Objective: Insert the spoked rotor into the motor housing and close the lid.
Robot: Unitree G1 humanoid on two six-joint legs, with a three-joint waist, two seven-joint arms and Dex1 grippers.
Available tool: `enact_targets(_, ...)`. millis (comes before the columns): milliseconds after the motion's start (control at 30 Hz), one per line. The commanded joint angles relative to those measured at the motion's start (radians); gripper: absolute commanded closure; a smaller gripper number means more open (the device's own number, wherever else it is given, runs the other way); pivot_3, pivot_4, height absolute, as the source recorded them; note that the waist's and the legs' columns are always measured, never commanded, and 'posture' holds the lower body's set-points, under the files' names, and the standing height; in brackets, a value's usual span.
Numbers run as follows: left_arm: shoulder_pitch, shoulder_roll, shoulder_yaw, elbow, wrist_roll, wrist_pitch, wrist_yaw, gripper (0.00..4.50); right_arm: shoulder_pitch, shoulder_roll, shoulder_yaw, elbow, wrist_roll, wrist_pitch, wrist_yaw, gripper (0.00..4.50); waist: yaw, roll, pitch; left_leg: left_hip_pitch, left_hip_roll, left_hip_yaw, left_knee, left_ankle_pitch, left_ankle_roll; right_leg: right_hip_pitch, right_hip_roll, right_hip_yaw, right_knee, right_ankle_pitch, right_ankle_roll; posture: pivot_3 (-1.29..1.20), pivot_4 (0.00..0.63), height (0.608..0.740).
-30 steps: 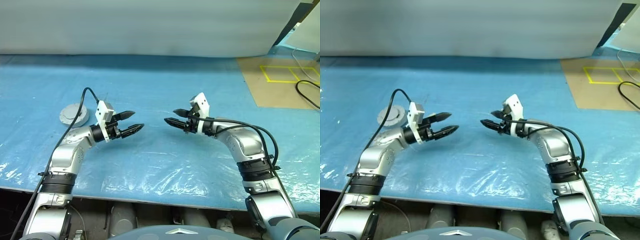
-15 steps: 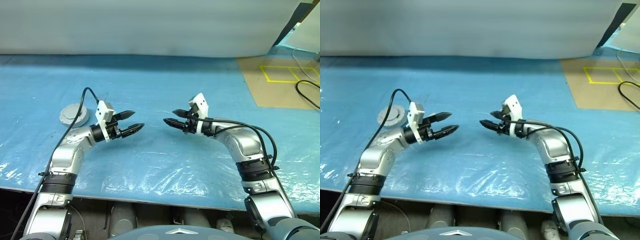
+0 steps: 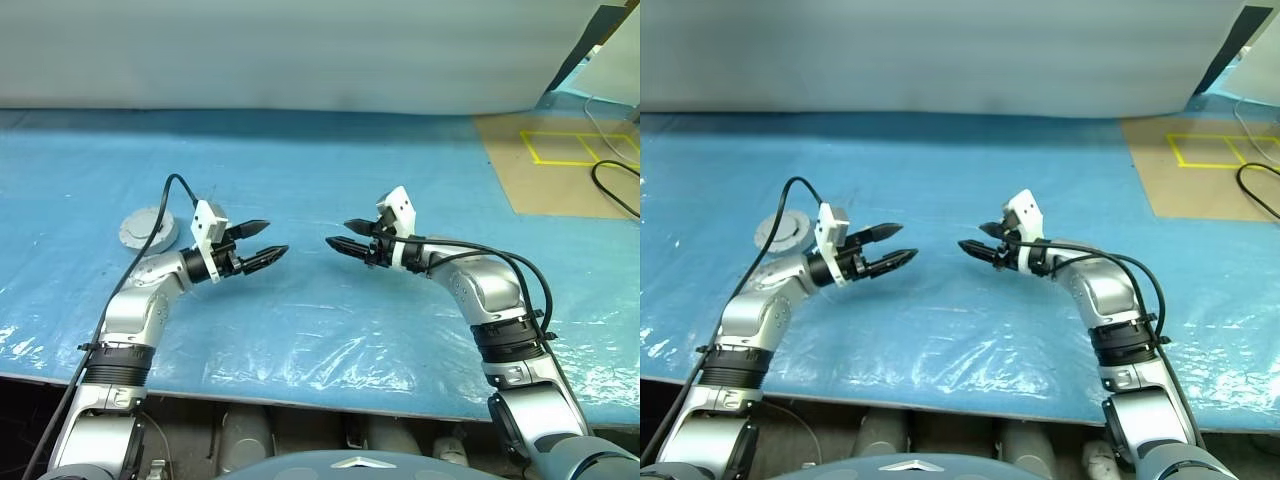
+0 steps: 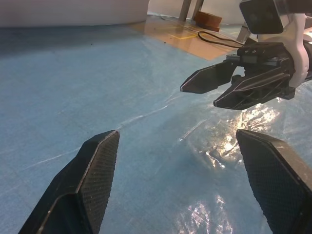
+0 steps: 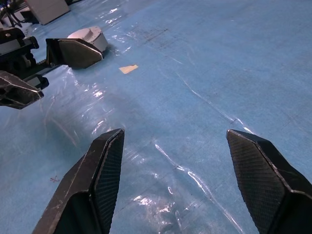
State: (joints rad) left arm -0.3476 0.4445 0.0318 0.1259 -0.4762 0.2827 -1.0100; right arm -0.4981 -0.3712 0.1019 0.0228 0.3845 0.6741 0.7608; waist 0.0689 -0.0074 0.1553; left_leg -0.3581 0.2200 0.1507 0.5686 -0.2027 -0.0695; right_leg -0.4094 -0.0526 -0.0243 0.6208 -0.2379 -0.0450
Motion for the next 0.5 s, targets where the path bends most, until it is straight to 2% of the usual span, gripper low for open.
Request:
enact_targets(33,-0.015,-0.001,0.008,-0.011,0.004,-0.018,0.0,0.45,-0.015,0.001,-0.004,-0.018,0.001,-0.014,0.003,0.99,0.0,0.0,0.0,0.0,0.0,0.0,0.0,0.0,0.0,0.0,0.0,0.0,0.0,0.0,0.0,0.0,0.15,0.74)
enact_targets(500,-0.022,-0.009,0.013,-0.006,0.01,-0.021,0.002,0.45,-0.02,0.001,-0.004,-0.015,-0.006,-0.014,0.008,0.99,0.0,0.0,0.0,0.0,0.0,0.0,0.0,0.0,0.0,0.0,0.0,0.0,0.0,0.0,0.0,0.0,0.15,0.74)
